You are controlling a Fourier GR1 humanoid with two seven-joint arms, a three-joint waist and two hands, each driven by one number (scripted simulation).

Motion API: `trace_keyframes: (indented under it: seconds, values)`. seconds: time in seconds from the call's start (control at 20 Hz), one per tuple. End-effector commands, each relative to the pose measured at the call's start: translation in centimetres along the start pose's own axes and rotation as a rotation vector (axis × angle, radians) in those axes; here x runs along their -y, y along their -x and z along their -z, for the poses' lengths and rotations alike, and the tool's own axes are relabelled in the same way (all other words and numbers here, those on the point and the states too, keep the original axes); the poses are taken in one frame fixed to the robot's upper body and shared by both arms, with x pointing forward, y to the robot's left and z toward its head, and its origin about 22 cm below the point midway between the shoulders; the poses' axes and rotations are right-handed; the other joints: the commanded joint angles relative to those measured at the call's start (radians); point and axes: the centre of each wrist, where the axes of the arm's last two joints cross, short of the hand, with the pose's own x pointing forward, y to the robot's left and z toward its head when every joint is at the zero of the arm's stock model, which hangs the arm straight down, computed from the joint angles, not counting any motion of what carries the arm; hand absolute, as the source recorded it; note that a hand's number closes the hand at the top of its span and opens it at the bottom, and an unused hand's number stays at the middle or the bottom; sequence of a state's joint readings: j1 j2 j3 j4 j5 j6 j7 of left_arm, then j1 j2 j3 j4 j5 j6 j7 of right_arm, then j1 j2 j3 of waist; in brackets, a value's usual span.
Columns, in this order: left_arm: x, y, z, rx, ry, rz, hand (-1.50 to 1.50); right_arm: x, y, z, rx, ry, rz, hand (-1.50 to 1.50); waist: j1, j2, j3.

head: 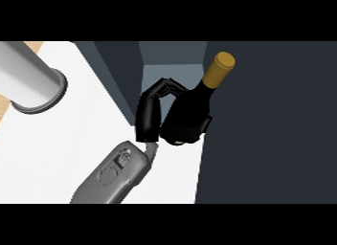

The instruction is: Pick up the wine, place it into the cabinet and close the cabinet

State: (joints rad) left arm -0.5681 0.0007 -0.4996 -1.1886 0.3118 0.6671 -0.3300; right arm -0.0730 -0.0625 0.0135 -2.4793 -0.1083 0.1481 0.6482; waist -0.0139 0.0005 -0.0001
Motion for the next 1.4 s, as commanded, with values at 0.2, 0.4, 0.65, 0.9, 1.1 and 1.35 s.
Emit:
trace_keyframes:
  seconds: [0.2,0.4,0.65,0.9,1.1,1.35]
  values:
    - [-1.4,1.5,1.3,0.007,-0.055,-0.007,1.50,-0.2,-0.8,-1.2,0.057,-0.009,0.070,-1.50,0.003,0.000,0.000]
    - [-2.5,2.8,1.7,0.017,-0.066,-0.008,1.50,-0.1,-1.9,-2.5,0.053,-0.036,0.047,-1.50,-0.002,0.001,0.000]
    - [-2.6,1.5,4.6,-0.029,-0.049,-0.012,1.50,-0.3,-1.6,-2.5,0.054,-0.033,0.047,-1.50,-0.001,0.000,0.000]
    - [-2.8,2.1,4.9,-0.055,-0.043,-0.026,1.50,-0.3,-1.7,-1.6,0.061,-0.027,0.054,-1.50,0.002,0.000,0.000]
    - [-3.8,4.2,5.5,-0.072,-0.070,-0.017,1.50,-0.8,-1.2,-0.6,0.064,-0.030,0.072,-1.50,-0.008,0.005,-0.001]
    - [-4.8,3.9,7.7,-0.100,-0.089,0.023,1.50,-0.5,-1.5,-2.5,0.042,-0.025,0.089,-1.50,-0.012,0.004,0.000]
